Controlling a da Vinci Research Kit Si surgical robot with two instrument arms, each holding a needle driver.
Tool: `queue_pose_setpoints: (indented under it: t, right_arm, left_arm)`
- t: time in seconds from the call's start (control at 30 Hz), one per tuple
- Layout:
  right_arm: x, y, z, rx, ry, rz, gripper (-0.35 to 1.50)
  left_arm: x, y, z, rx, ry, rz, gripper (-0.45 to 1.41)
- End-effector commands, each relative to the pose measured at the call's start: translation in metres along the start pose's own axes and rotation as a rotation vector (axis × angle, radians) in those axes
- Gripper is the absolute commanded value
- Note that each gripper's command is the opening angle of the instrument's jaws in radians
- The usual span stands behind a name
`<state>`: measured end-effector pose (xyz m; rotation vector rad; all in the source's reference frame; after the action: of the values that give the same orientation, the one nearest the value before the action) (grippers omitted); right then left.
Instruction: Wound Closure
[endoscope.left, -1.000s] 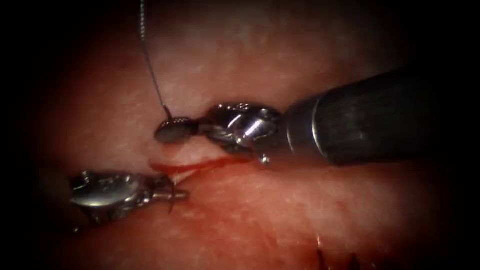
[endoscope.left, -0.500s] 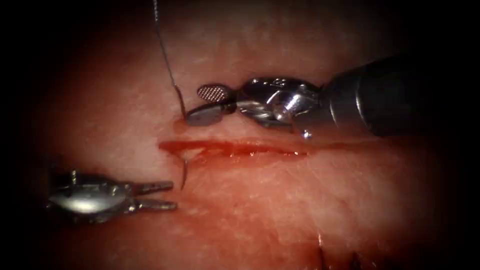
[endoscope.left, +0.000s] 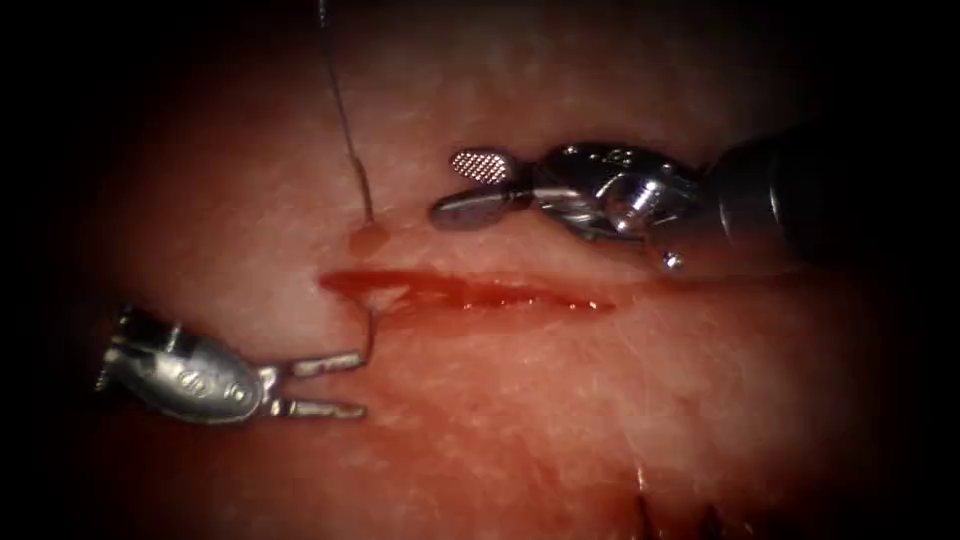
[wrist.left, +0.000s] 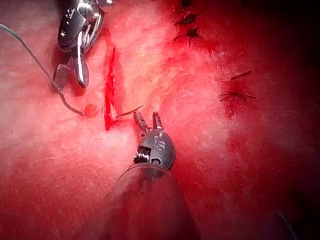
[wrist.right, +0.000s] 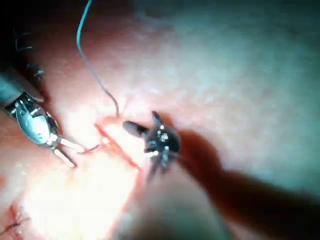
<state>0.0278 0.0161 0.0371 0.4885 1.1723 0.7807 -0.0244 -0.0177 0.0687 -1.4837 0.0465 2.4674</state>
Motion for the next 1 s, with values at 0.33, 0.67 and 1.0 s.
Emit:
queue_pose_setpoints:
  t: [0.33,0.67,1.0]
  right_arm:
    - [-0.0024,0.0004,0.0012,-0.001,0.006,-0.015,1.18]
    - [-0.003,0.0006,0.0012,-0.001,0.006,-0.022,1.16]
    - [-0.003,0.0007,0.001,0.0,0.006,-0.022,1.14]
  left_arm:
    - [0.0006,-0.001,-0.0002,0.098,0.057,0.039,0.39]
    - [-0.0001,-0.0005,0.0018,0.112,0.056,0.068,0.32]
    - [-0.001,-0.0007,0.0023,0.102,0.048,0.076,0.12]
